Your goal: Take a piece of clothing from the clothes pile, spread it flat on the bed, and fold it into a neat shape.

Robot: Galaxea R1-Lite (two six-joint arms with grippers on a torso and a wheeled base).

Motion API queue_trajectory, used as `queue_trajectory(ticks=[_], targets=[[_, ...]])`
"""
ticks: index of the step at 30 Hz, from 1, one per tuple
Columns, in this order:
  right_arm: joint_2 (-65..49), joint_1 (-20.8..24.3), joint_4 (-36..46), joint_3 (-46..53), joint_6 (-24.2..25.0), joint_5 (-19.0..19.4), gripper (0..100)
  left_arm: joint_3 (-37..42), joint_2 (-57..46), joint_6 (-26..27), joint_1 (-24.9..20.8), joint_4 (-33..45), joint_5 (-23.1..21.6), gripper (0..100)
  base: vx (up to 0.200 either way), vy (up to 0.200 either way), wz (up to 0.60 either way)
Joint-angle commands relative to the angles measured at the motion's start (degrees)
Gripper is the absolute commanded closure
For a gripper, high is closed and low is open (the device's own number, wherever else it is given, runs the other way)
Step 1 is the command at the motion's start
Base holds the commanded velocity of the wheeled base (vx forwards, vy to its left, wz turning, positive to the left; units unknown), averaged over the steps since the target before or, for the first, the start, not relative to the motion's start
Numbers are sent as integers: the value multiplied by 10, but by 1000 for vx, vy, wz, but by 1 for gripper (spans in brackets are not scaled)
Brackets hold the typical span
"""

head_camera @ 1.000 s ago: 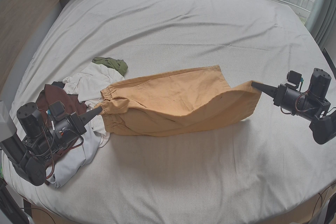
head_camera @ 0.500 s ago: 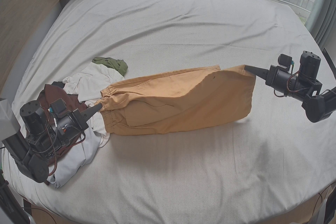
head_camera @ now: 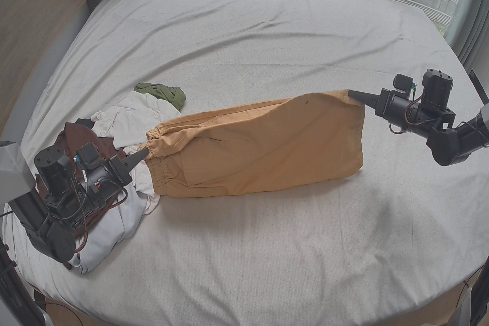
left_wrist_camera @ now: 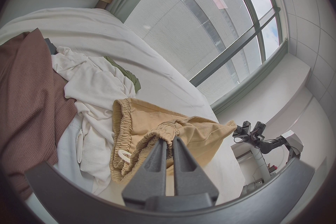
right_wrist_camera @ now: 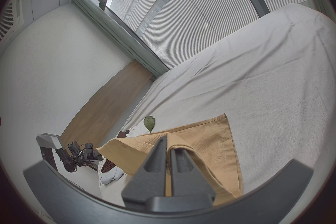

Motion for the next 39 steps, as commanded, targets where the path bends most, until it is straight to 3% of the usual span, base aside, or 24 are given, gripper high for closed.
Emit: queue_trajectory(ticks=[1,9,24,35,36,39], targets=[[45,2,-4,-39,8,-5,100,-18,22,-2,-1,-1,19,100,0,0,0],[108,15,-36,-117,65,-29,100,-64,67,-13,-3,-1,59,100,0,0,0],[150,9,-36,-157,66,-29,100,-115,100,-39,-18,-1,109,100,0,0,0],[166,9,-37,-177,65,-29,100,-123,104,-49,-17,-1,111,100,0,0,0],[167,9,-37,-177,65,-29,100,-123,104,-49,-17,-1,111,0,0,0,0],[170,10,-37,-186,65,-29,100,-119,105,-49,-17,-1,111,0,0,0,0]])
